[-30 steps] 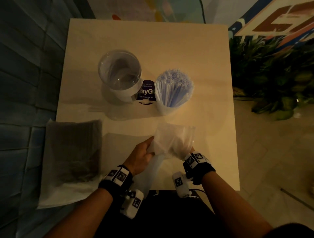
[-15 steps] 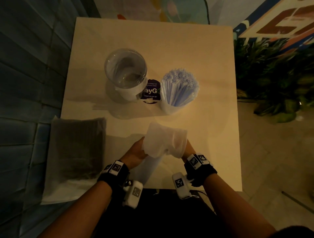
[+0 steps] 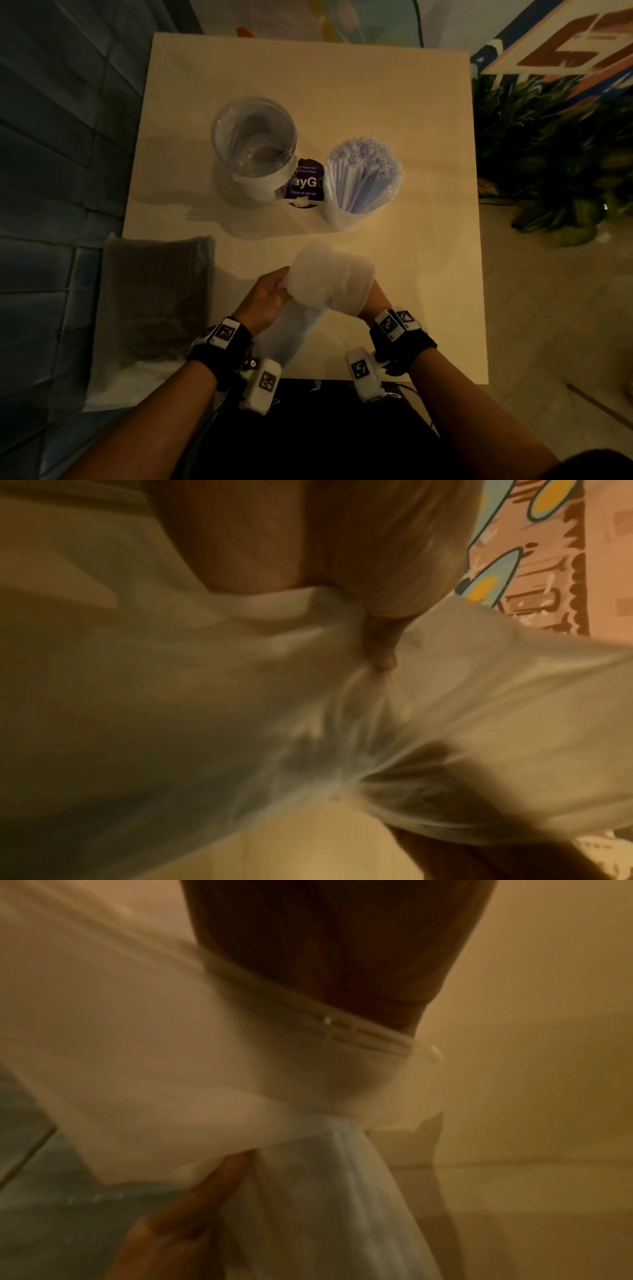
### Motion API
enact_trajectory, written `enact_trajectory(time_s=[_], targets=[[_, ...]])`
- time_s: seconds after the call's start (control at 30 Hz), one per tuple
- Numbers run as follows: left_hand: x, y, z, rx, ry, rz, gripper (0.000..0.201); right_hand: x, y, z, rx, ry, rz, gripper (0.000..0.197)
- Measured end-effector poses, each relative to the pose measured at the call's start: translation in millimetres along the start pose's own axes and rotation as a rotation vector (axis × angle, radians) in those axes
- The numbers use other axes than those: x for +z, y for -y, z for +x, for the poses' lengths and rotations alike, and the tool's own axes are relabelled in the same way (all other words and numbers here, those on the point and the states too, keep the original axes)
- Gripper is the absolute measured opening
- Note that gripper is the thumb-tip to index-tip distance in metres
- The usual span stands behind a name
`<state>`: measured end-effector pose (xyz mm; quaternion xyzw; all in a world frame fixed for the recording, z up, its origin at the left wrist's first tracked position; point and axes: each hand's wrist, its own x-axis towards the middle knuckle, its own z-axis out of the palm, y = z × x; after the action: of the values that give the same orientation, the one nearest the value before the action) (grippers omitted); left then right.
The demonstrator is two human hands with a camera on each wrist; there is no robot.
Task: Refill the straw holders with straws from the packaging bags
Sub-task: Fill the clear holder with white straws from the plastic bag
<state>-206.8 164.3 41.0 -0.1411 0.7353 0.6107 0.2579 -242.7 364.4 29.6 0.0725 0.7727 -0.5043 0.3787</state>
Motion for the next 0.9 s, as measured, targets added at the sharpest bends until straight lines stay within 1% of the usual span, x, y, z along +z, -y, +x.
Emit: enact_trajectory(time_s=[0.03,0.07,0.1,0.13,0.17,0.23,0.33,0.4,0.57,0.63,0.7,0.77,0.83,0.9], targets=[[0.7,2.0,0.7,0.008,-0.015,0.010,0.033,0.5,1.4,-0.2,-0.017,-0.028,0.005,0.044],[1.2,1.8,0.4,0.013,-0.032,0.033,0.034,1.4,3.8,-0.8,-0.027,-0.067,0.046,0.035],[1.6,4.6,1.5,0.019,-0.050,0.065,0.036,1.0,4.9,-1.9,-0.056,-0.077,0.031,0.022],[2.5,6.8,2.3,0.009,-0.063,0.113,0.036,2.3,11.8,-6.6,-0.074,-0.099,0.034,0.015],[2.9,10.6,3.9,-0.005,-0.066,0.161,0.034,3.7,12.0,-6.6,-0.104,-0.123,-0.001,0.017],[3.1,14.0,7.2,-0.063,-0.070,0.292,0.028,5.2,7.2,-4.8,-0.135,-0.234,0.022,0.024],[2.6,17.4,11.9,-0.073,-0.066,0.459,0.022,7.3,6.6,-4.8,-0.142,-0.366,0.074,0.023],[2.0,19.0,14.7,-0.078,-0.055,0.474,0.019,7.5,6.0,-3.1,-0.162,-0.425,0.078,0.024],[-2.7,25.9,16.6,-0.052,-0.006,0.483,0.025,-3.3,8.6,1.9,-0.221,-0.524,0.085,0.028],[-5.5,28.1,16.0,-0.055,0.017,0.485,0.025,-12.4,6.3,6.5,-0.208,-0.591,0.105,0.029],[-8.8,30.9,14.9,-0.069,0.023,0.494,0.027,-22.8,2.2,11.3,-0.178,-0.653,0.177,0.031],[-11.5,34.1,14.2,-0.086,0.023,0.491,0.031,-28.2,1.1,14.0,-0.145,-0.644,0.276,0.032],[-11.8,36.3,13.1,-0.096,0.028,0.457,0.033,-24.1,4.5,11.8,-0.117,-0.555,0.319,0.029],[-8.4,37.1,13.1,-0.098,0.036,0.433,0.034,-14.7,11.4,6.0,-0.081,-0.443,0.310,0.024]])
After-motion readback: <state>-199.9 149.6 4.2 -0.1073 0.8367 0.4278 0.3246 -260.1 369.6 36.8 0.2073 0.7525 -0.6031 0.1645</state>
